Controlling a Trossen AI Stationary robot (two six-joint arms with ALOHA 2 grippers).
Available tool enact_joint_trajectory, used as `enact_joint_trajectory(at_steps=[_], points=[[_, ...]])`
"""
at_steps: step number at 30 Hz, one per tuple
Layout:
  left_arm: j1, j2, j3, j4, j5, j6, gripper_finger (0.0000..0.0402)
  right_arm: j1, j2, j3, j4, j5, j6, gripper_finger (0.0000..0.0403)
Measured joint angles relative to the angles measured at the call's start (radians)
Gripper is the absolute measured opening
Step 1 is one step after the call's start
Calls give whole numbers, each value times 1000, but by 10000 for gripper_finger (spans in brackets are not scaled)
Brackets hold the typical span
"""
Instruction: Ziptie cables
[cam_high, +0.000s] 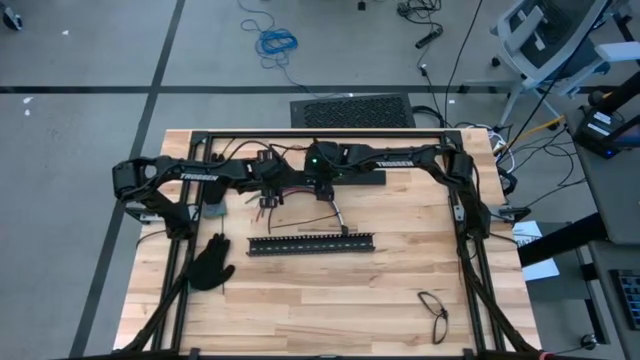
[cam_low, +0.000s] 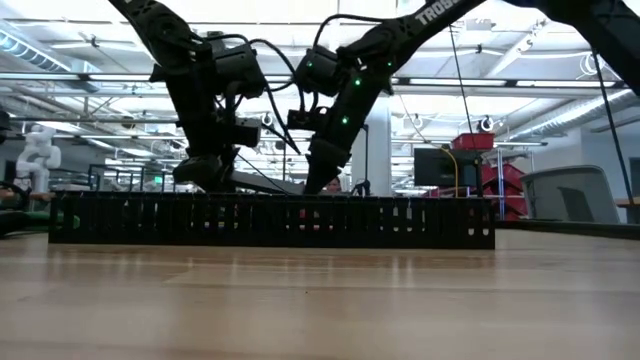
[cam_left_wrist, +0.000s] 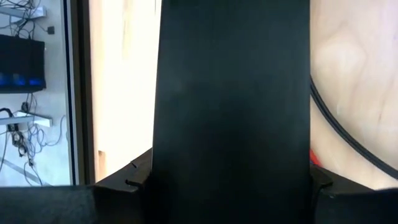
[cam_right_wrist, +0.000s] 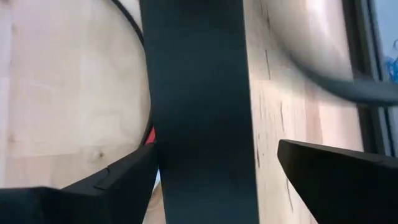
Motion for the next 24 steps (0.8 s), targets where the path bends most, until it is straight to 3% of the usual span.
enact_joint_trajectory(at_steps=[15,24], points=[[-3,0,0,27,6,4,217,-3,24,0,-4,3,26,298],[-3,0,0,26,6,8,217,-2,25,0,-8,-4,16,225]])
